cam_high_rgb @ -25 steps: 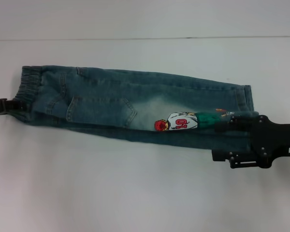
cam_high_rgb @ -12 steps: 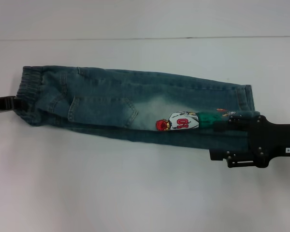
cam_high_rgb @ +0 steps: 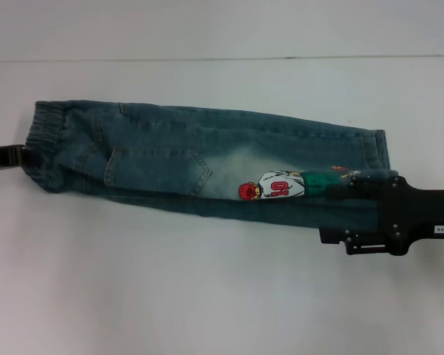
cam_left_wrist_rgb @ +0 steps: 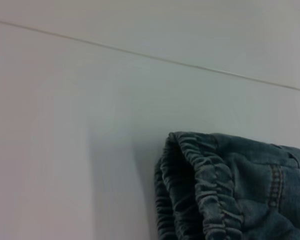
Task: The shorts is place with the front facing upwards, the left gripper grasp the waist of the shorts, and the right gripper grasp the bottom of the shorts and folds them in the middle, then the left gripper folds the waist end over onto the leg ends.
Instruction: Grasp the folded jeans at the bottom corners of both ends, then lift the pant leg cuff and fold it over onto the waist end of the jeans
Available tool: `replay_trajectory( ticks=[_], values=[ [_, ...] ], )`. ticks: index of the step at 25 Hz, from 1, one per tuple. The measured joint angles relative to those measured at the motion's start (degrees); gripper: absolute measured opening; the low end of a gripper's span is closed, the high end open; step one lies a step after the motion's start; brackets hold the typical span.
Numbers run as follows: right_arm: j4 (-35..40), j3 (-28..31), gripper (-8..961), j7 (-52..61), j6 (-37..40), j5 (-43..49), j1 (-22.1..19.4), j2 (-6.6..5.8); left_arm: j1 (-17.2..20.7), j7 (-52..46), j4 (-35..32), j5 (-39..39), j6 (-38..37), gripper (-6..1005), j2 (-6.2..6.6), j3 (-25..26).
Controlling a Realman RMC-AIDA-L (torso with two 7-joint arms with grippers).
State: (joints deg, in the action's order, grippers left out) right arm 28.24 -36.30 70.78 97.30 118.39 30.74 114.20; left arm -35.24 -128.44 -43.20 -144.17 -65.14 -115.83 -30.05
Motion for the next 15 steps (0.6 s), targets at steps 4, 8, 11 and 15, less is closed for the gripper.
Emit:
replay_trajectory(
  ticks=[4, 8, 11, 15],
  values=[
    [-0.3, 0.6, 811, -2.3, -1.2, -0.3, -0.5, 0.62, 0.0, 0.1, -0.6, 0.5, -1.7, 82, 0.07, 0.1],
    [-1.0, 0.5, 801, -3.1, -4.0, -0.4, -0.7, 1.25, -0.1, 0.1, -3.0, 0.6, -4.3, 77, -0.3, 0.1],
    [-2.0, 0.8, 729, -3.7, -5.1, -0.6, -0.6, 1.46, -0.1, 0.2, -4.6, 1.6, -6.3, 78, -0.47, 0.0],
    [-3.1, 2.9, 589, -4.2, -7.5, -1.6, -0.4, 1.94, -0.1, 0.2, -7.3, 3.4, -10.1, 73, -0.48, 0.0]
  ],
)
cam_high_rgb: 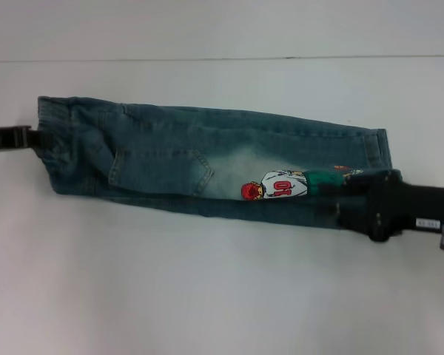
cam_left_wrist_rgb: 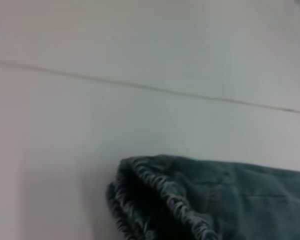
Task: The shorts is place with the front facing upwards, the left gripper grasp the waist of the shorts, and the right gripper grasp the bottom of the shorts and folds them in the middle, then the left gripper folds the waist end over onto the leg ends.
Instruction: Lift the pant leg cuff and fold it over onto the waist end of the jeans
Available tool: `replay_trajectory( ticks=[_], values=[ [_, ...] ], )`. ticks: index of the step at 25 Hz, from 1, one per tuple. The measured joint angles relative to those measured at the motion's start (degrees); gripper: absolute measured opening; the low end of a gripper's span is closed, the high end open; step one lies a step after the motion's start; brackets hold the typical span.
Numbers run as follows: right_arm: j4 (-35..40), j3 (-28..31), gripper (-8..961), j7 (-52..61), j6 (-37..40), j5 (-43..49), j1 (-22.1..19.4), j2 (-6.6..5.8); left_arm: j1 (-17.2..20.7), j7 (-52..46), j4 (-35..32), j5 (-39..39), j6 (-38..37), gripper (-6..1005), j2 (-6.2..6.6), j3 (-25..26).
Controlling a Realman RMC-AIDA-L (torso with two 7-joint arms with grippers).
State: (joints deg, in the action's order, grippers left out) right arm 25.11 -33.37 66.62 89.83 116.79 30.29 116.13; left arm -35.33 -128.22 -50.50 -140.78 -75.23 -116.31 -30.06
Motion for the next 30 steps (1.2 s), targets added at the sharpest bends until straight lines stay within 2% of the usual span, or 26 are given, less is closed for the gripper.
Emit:
replay_trajectory(
  ticks=[5, 9, 11, 13, 16, 22, 30],
  values=[
    [-3.9, 2.1, 377, -1.8, -7.1, -6.2, 0.3, 1.16, -0.4, 0.0, -3.2, 2.5, -5.4, 70, -0.04, 0.0],
    [-7.2, 2.1, 219, -7.0, -12.5, -14.0, 0.7, 3.21, -1.1, 0.0, -5.1, 6.5, -10.0, 70, 0.18, 0.0],
    [-10.1, 2.1, 140, -11.2, -15.6, -18.2, 1.5, 3.78, -1.6, -0.1, -6.0, 9.5, -12.1, 70, 0.18, 0.0],
    [-13.9, 2.1, 0, -15.3, -19.6, -21.6, 3.1, 3.93, -2.4, -0.2, -6.3, 11.9, -13.7, 70, 0.14, 0.0],
    [-18.1, 2.1, 0, -19.6, -24.8, -25.2, 5.7, 4.06, -3.9, -0.4, -6.3, 13.7, -14.9, 70, -0.03, 0.0],
    [-25.8, 2.3, 1, -28.9, -30.4, -32.4, 9.6, 4.63, -6.4, -1.0, -6.1, 16.0, -16.7, 70, -0.69, -0.2],
    [-31.7, 5.3, 2, -36.0, -33.6, -33.7, 12.6, 4.94, -7.9, -2.0, -6.0, 22.5, -19.8, 70, -0.81, -0.2]
  ],
)
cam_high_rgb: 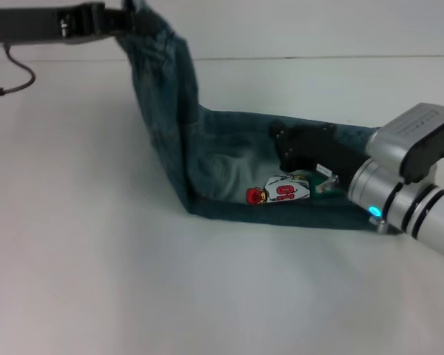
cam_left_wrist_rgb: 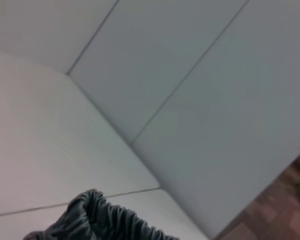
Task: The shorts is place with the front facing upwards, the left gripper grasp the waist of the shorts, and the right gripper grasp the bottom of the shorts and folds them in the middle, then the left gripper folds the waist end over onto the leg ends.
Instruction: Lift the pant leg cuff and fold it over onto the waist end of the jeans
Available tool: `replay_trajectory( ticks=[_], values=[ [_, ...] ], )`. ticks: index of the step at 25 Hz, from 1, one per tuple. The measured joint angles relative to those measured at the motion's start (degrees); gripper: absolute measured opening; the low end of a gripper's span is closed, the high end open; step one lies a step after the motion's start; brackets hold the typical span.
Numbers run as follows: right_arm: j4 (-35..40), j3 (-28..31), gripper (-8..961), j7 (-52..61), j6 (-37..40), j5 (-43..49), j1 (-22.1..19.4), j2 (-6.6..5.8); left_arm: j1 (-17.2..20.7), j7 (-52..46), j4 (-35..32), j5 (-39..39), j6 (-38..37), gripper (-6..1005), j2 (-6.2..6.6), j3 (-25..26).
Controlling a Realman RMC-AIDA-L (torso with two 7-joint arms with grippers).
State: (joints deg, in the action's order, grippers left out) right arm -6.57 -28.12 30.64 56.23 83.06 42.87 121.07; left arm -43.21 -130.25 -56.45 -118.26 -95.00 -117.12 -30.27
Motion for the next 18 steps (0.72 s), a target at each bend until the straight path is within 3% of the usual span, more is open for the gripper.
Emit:
replay_trajectory(
  ticks=[13, 18],
  values=[
    [-7.6, 0.3, 4, -2.8, -4.3, 6.1, 7.3, 0.46, -1.5, -0.9, -0.3, 4.7, -2.0, 71, -1.2, -3.8],
    [-10.7, 5.1, 4, -2.5, -6.1, 14.5, 9.4, 0.48, -2.0, -1.0, -0.3, 4.8, -2.0, 71, -1.39, -4.7]
  ],
)
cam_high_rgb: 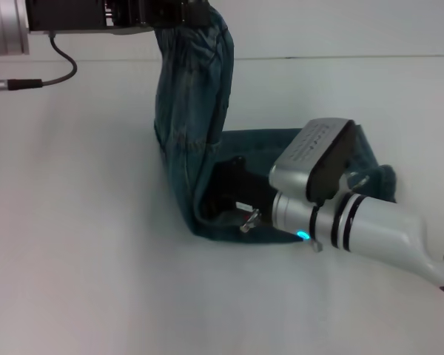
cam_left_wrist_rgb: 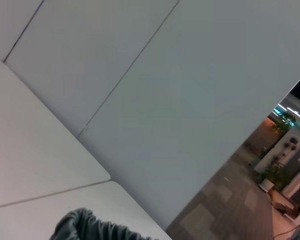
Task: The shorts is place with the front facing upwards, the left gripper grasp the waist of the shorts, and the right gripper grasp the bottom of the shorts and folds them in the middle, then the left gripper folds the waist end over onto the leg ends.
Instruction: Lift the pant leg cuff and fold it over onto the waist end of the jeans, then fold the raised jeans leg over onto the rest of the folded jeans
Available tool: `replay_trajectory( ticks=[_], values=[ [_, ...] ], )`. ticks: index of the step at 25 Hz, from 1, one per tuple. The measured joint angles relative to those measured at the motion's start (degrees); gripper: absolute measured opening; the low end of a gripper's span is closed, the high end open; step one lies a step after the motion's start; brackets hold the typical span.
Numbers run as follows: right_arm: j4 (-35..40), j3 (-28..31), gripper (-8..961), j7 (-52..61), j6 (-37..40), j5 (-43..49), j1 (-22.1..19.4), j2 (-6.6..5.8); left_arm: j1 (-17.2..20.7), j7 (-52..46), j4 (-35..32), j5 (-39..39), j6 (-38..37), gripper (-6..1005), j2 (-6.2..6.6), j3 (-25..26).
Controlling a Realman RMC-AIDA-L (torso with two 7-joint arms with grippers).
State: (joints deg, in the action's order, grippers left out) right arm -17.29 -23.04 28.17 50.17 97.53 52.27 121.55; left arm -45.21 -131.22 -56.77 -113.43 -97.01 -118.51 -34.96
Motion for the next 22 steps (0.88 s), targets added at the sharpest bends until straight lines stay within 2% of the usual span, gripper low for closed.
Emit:
replay_trajectory(
  ticks=[8, 13, 16, 20, 22],
  values=[
    [-2.1, 13.6, 5, 3.6, -3.3, 19.7, 0.6, -0.07, 0.0, 0.0, -0.1, 0.2, 0.6, 71, -0.14, -1.8],
    [-1.8, 17.6, 6, 4.6, -5.3, 24.3, -0.4, -0.59, 0.2, 0.5, 0.1, 0.0, 0.9, 71, -0.15, -1.9],
    [0.9, 18.0, 6, 6.9, -4.0, 24.4, -3.4, -1.1, 0.6, 0.9, 0.3, -0.1, 1.9, 70, -0.21, -2.6],
    [8.1, 19.4, 6, 11.4, 0.5, 23.8, -9.0, -1.23, 1.1, 1.5, 0.5, -0.2, 4.0, 80, -1.02, -5.1],
    [11.6, 22.4, 7, 12.5, 4.3, 23.7, -11.9, -1.46, 1.3, 1.9, 0.5, -0.2, 5.8, 90, -1.64, -7.5]
  ],
)
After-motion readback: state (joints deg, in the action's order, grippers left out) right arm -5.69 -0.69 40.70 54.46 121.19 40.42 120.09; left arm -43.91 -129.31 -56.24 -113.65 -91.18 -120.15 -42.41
